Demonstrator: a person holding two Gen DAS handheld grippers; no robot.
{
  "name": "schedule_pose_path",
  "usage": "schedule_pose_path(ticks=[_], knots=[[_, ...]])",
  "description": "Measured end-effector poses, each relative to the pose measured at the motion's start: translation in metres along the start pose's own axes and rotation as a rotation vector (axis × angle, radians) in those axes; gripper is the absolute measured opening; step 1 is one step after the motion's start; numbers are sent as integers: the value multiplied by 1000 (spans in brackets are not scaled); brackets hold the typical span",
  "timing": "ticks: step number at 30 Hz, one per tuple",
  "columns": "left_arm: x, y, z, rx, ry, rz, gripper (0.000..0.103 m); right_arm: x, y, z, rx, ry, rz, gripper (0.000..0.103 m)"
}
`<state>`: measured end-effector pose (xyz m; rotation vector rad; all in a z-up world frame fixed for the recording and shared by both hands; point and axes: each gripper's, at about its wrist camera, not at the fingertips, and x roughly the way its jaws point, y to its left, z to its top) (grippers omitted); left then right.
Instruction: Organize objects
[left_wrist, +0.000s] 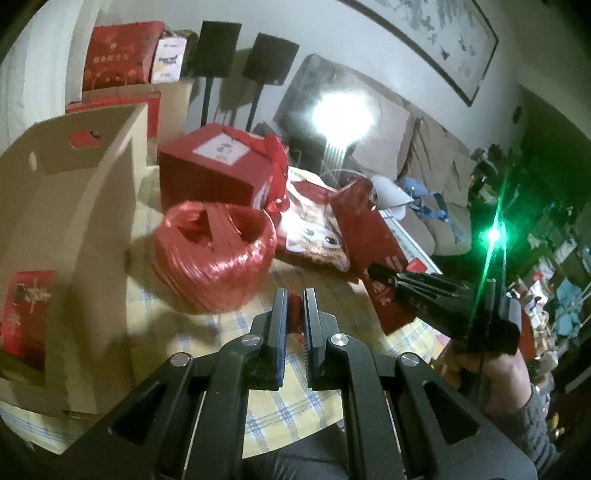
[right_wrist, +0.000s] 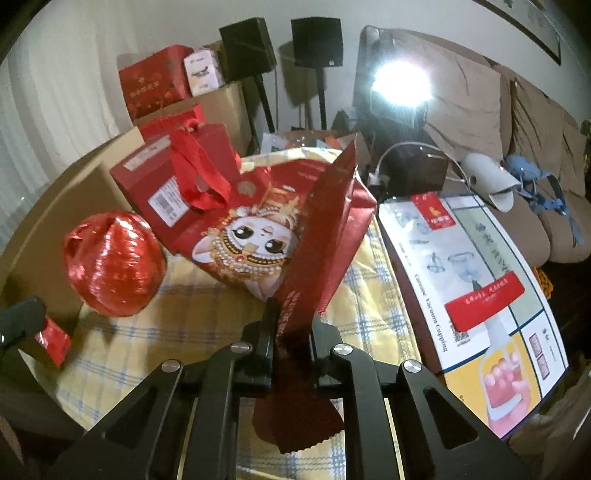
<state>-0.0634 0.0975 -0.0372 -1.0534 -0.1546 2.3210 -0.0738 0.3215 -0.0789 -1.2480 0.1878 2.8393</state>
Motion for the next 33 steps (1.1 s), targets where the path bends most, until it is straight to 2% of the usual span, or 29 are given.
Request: schedule_pose_path(ticks=[15,22,33], knots=[[-42,38,24,-66,-89,36,7,-46,34,26,-43,-98,71,10],[-62,70,34,-117,-124,66,7,-54,71,42,-87,-120,147,10],[-93,121,37,-182,-157,173,7,-43,139,58,-144,-114,257,10]])
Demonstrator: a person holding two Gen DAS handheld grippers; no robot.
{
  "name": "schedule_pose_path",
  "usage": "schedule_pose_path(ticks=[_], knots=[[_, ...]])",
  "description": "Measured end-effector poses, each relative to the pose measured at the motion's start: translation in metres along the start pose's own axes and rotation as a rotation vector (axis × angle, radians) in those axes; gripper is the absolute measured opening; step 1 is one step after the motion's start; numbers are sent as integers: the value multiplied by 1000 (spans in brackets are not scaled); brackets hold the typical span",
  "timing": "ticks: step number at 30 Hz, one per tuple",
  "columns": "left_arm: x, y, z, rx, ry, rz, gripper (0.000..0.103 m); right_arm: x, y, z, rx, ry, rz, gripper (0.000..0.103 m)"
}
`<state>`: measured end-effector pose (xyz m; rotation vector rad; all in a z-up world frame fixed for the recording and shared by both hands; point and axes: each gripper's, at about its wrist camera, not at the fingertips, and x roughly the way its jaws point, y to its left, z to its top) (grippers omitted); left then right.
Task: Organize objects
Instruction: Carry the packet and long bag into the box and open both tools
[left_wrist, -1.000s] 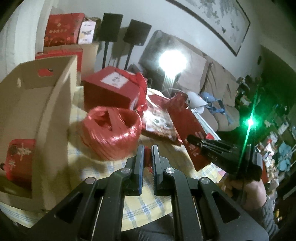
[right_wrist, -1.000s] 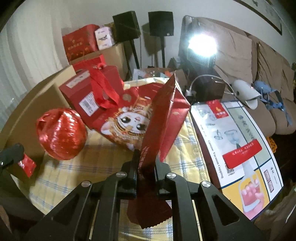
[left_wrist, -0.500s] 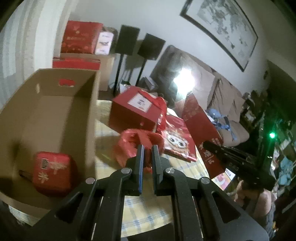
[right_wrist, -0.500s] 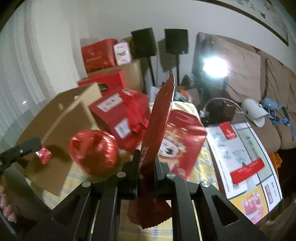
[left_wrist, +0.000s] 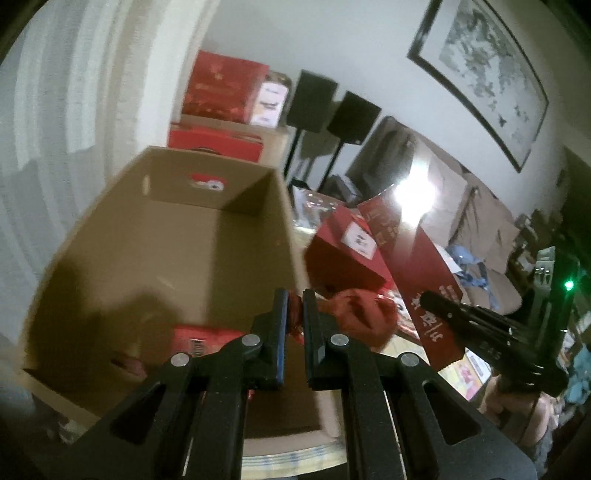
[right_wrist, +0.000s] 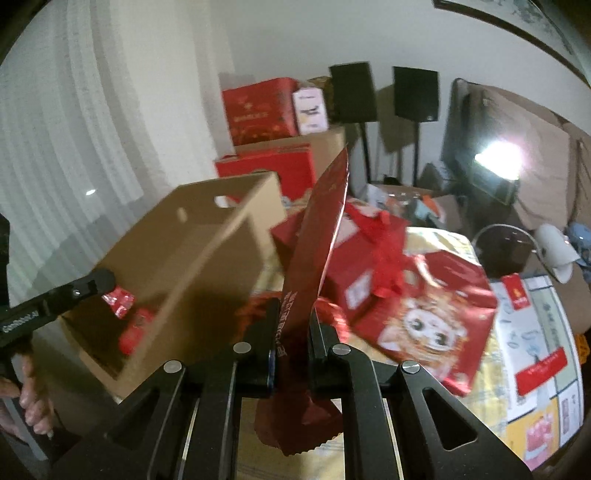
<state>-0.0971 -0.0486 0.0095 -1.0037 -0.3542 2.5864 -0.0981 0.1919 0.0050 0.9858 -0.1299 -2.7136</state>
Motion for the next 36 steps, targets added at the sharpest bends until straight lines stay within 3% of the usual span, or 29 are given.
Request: schedule_pose_path(ticks=[17,26,36], knots=[[-3,55,-4,-52,23,127,7,44,94,9,-29,61,184,10],[5,79,-10,-69,45,198,7,75,116,7,-27,116,153,11],[18,90,-14,-96,81,210,8,86,141,-5,-139,112,-21,17]])
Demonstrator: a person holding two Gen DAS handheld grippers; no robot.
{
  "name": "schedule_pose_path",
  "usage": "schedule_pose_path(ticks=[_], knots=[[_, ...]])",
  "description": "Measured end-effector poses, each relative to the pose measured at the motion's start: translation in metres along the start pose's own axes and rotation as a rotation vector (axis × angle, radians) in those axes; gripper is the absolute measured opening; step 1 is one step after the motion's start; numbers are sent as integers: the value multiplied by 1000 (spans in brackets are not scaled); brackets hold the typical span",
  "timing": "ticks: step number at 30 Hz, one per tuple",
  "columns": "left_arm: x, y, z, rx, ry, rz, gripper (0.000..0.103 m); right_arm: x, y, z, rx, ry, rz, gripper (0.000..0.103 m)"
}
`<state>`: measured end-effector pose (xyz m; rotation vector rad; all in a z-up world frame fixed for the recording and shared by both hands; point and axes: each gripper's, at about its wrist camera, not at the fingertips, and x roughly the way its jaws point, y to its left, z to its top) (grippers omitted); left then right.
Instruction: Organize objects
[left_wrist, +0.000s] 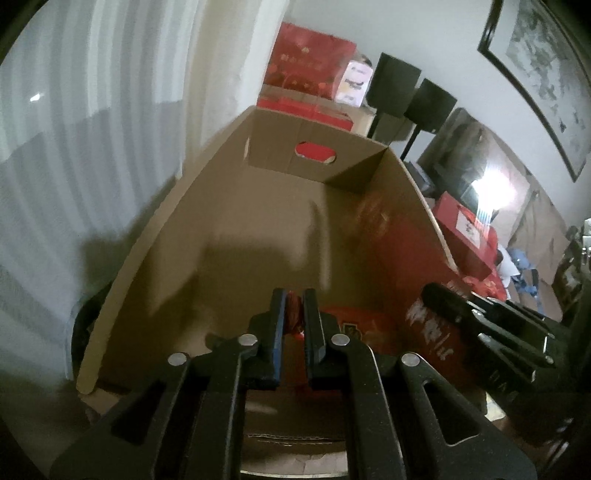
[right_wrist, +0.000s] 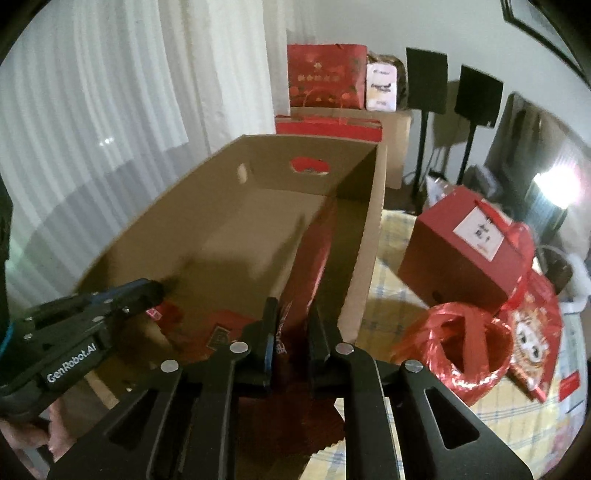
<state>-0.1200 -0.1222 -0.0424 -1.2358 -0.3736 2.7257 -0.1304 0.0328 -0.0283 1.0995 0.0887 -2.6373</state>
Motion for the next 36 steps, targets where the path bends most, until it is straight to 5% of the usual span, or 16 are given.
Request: schedule_pose_path(ticks=[4,14,18,23,36], knots=[[-1,3,0,-13,2,-2,12,0,4,-2,1,-6,-5,25],[-10,7,3,-48,-23,-36,58,-16,-8,2,49,-44,53,42],[-15,4,4,-46,-37,-45,72,-28,-16,4,63,-74,66,61],[-21,1,6,-50,-50,-56,85,-41,-26,7,72,-96,67,73],[-28,-20,5,-4,-59,-55,96,-55,-55,-4,106,-89,32,84]])
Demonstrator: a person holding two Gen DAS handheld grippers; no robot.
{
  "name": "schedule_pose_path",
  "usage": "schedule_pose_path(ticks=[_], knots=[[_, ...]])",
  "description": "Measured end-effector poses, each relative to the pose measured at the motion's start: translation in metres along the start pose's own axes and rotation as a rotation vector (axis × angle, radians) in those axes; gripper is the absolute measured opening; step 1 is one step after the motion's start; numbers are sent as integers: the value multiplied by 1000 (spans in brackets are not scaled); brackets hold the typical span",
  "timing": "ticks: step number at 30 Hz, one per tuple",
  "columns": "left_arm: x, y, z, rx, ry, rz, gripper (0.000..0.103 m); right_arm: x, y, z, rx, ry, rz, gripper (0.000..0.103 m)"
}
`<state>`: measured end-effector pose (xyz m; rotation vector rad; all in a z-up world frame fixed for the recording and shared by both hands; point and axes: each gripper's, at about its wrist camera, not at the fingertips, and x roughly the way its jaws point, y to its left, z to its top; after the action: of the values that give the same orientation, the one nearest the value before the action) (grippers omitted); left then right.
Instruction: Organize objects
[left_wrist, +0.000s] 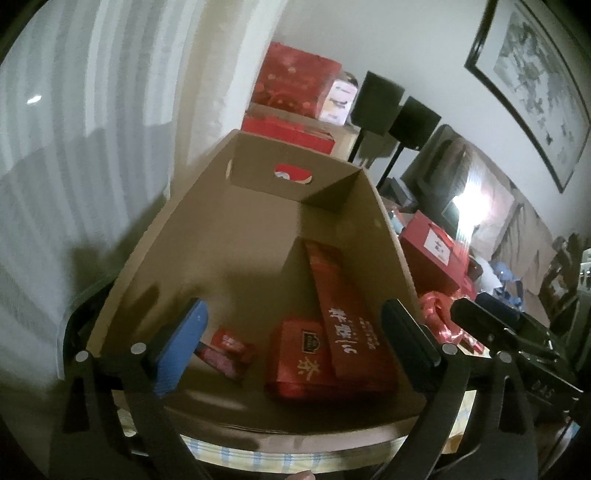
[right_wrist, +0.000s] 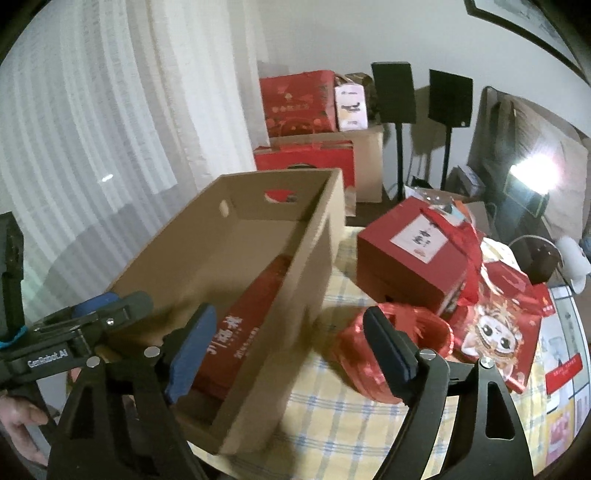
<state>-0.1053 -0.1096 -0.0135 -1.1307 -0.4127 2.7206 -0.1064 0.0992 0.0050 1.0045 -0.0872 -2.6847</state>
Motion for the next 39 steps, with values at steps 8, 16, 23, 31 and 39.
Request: schedule_pose_path(ticks=[8,16,23,31,39], knots=[[0,-19,0,42,2,5,100,-8,-19,-3,24,-3,-22,89],[-3,-46,-3,115,-13,9,100,-16,-45,-5,59,-26,-64,102],[-2,-70,-5,161,-16,-5,100,-24,-68,-7,89,-27,-88,102],[3,-94,-9,189,-11,-54,100,-38,-99,-11,120,-30,-140,102],[15,-128,-22,245,21,-118,100,-54,-132,-18,152,-39,-193,102]])
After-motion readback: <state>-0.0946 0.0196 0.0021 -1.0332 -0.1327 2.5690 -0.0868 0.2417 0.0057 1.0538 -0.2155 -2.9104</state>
